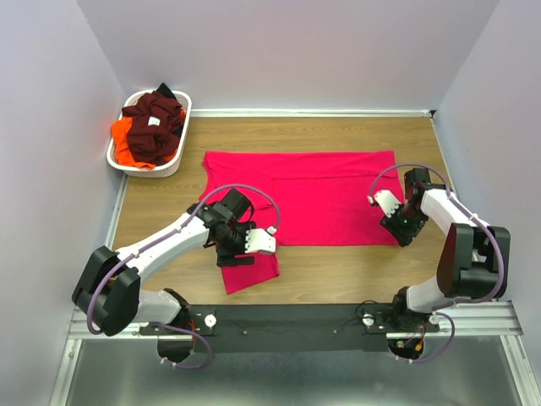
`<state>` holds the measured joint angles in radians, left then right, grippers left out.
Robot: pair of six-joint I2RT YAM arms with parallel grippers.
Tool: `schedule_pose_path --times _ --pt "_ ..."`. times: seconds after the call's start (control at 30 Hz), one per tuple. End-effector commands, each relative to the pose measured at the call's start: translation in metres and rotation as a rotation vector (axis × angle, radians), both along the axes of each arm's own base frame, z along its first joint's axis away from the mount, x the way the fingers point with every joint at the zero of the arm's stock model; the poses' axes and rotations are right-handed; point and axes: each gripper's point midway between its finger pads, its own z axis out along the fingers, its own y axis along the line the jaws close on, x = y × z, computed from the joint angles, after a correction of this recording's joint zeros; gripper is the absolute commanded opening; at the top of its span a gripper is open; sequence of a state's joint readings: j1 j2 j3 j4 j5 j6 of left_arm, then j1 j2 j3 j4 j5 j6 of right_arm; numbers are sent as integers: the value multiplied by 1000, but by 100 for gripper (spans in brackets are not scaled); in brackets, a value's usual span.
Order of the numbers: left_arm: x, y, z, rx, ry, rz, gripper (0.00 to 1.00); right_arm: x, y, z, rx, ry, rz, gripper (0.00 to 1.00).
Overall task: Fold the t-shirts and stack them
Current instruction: Fold the tshirt
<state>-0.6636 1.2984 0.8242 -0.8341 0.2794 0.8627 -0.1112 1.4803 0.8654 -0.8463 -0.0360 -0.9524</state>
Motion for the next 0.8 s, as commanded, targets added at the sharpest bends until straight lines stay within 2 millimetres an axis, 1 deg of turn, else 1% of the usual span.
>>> schedule_pose_path --times 0.0,0.2,0.3,0.33,0.37,0.4,0.47,0.57,0.6,0.67,0.77 --pt "0 0 -4 12 7 7 77 5 -5 -11 -24 1 12 50" --pt "-5 2 -7 32 32 13 77 2 -4 -24 -25 22 12 50" --pt "-9 4 -9 48 43 25 78 3 -3 -27 -28 24 12 44" --pt "-13 3 -9 60 49 22 78 1 -2 -30 -27 31 12 38" --pt "-15 3 -9 64 53 19 78 1 -2 -31 -27 33 12 34" --pt "-20 1 -10 73 56 12 78 0 -2 -32 -26 39 9 24" --pt "-21 2 -12 93 52 11 78 0 -2 -33 -25 42 8 15" --pt "-31 3 -23 168 54 -8 78 4 -2 -32 -25 36 -3 1" --pt "-34 3 -26 192 44 -18 78 5 -7 -29 -51 34 -7 1" --pt "-39 6 -33 234 46 -28 79 6 -7 -28 -51 29 -11 1" --pt "-45 6 -37 276 51 -51 84 9 -7 -25 -51 23 -15 1"
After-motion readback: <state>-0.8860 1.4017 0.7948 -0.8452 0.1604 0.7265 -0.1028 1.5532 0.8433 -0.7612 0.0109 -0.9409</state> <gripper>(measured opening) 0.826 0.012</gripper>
